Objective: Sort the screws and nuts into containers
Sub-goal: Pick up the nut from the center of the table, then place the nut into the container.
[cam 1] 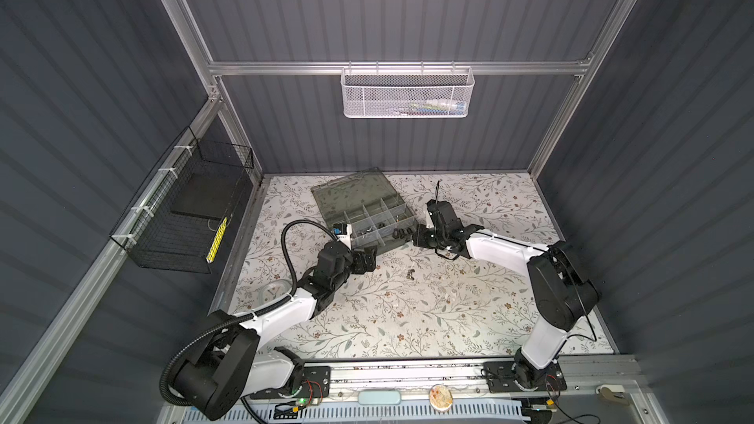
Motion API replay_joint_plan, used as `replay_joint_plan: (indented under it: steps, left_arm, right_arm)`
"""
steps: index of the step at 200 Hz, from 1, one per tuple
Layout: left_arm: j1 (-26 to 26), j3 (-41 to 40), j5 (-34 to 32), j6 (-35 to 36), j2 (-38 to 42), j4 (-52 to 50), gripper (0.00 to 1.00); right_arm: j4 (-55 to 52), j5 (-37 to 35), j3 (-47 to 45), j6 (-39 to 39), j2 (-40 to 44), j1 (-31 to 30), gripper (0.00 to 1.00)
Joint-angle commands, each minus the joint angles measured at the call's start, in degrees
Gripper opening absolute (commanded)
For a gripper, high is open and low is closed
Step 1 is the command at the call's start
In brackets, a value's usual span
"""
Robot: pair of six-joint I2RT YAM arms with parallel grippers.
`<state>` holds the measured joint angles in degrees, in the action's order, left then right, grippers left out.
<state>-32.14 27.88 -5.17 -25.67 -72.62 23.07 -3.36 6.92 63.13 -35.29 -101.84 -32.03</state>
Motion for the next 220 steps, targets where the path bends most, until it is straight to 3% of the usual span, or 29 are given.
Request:
replay_joint_plan:
  steps: [1,62,116,165,220]
  left_arm:
    - [0.4,-0.6,-0.2,-0.3,0.5,-0.5,1.00]
    - [1.4,-0.9,0.0,-1.0,0.6,-0.4,1.00]
    - [5.2,-2.2,2.4,-3.9,1.0,0.7,1.00]
    - [8.0,-2.9,1.6,-6.4,2.0,-0.5,1.00]
    - [13.3,-5.2,-0.4,-10.6,5.6,-2.9,1.00]
  right_arm:
    - [0.7,0.5,0.4,-0.8,-1.0,-0.1,0.01]
    - [0.2,1.2,1.5,-1.1,0.7,-0.1,0.00]
    - [2.6,7.4,5.4,-4.9,1.2,-0.1,0.00]
    - [7.2,13.8,12.0,-10.0,-4.1,-0.7,0.00]
    - [10.1,16.2,19.6,-14.2,-10.6,-2.4,0.00]
